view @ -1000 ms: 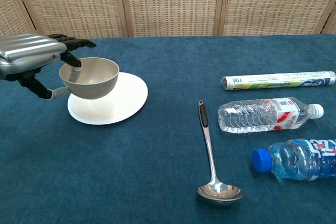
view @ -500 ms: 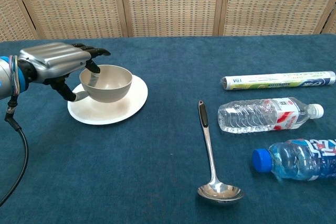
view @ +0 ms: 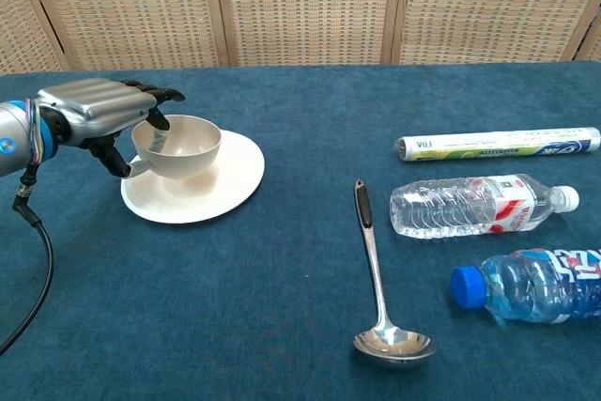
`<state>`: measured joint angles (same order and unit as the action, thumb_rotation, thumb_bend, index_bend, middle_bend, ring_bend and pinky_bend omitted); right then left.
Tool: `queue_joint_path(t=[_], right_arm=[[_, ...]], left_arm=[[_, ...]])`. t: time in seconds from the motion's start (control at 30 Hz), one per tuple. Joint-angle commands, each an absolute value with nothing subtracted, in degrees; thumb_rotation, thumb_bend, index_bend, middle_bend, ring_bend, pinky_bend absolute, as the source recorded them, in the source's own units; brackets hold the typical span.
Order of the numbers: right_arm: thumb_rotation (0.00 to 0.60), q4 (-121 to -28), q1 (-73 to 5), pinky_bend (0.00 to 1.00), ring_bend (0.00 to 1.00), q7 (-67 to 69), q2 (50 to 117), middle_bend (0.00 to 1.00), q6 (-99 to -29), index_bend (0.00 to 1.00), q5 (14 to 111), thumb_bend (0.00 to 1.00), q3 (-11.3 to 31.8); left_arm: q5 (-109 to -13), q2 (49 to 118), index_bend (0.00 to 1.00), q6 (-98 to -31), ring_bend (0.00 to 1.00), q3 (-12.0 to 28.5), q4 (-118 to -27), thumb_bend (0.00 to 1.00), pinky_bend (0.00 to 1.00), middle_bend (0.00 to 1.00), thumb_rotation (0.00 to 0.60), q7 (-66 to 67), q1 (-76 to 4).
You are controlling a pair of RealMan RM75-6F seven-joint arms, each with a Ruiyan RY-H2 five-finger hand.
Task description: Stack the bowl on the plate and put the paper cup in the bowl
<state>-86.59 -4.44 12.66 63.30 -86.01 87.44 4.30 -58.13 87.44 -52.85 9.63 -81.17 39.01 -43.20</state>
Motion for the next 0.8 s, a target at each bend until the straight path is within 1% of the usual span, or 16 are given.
queue_joint_path(t=[0.03,0.23,0.3,0.4,0.47,0.57,0.63,0.67,0.8], right_arm=[[0.600,-86.6,-4.5,0.00,0.00,12.5,63.3,0.00,-85.9,0.01,87.4,0.14,4.3],[0.600,-86.6,-4.6,0.00,0.00,12.5,63.4,0.00,-85.7,0.01,87.4,0.14,4.2],[0.600,-86.5,-4.6,0.00,0.00,12.6,63.4,0.00,-85.8,0.01,87.4,0.14,4.3],[0.600,-86.5,-4.5,0.00,0.00,12.8,63.4,0.00,-85.9,0.01,87.4,0.14,4.3],[0.600,-86.5,-4.5,0.00,0.00,12.8,63.3,0.00,-85.9,0.01,87.3,0.14,4.3],[0.600,-86.5,-4.5,0.00,0.00,12.7,63.3,0.00,-86.0,0.01,87.4,0.14,4.3],[0.600,-86.5,-4.5,0.00,0.00,12.7,63.3,0.00,-86.1,0.01,87.5,0.14,4.2],[0.600,-86.6,-4.5,0.00,0.00,12.6,63.3,0.00,-86.1,0.01,87.6,0.14,4.2],[0.600,-86.7,-4.5,0.00,0.00,12.4,63.3,0.00,-86.2,0.01,87.7,0.14,4.2]], left_arm=[[-56.4,88.8,0.64,-52.7,0.00,9.7,-79.7,0.42,0.00,0.00,0.600,39.5,-44.0],[-55.4,90.4,0.62,-52.8,0.00,9.2,-78.4,0.42,0.00,0.00,0.600,39.2,-44.7],[-55.4,90.6,0.59,-53.0,0.00,8.8,-78.1,0.42,0.00,0.00,0.600,39.5,-44.8],[-55.2,90.5,0.50,-53.5,0.00,8.5,-78.4,0.40,0.00,0.00,0.600,39.3,-44.7],[-55.3,90.1,0.40,-53.8,0.00,8.4,-78.8,0.32,0.00,0.00,0.600,38.9,-44.5],[-55.5,89.1,0.30,-53.9,0.00,8.0,-79.6,0.21,0.00,0.00,0.600,38.2,-44.2],[-55.7,88.6,0.28,-54.1,0.00,7.8,-80.0,0.15,0.00,0.00,0.600,37.8,-44.0],[-55.8,88.2,0.27,-54.3,0.00,7.7,-80.3,0.14,0.00,0.00,0.600,37.3,-43.8],[-57.2,85.8,0.27,-55.1,0.00,7.5,-82.2,0.12,0.00,0.00,0.600,34.3,-42.6]])
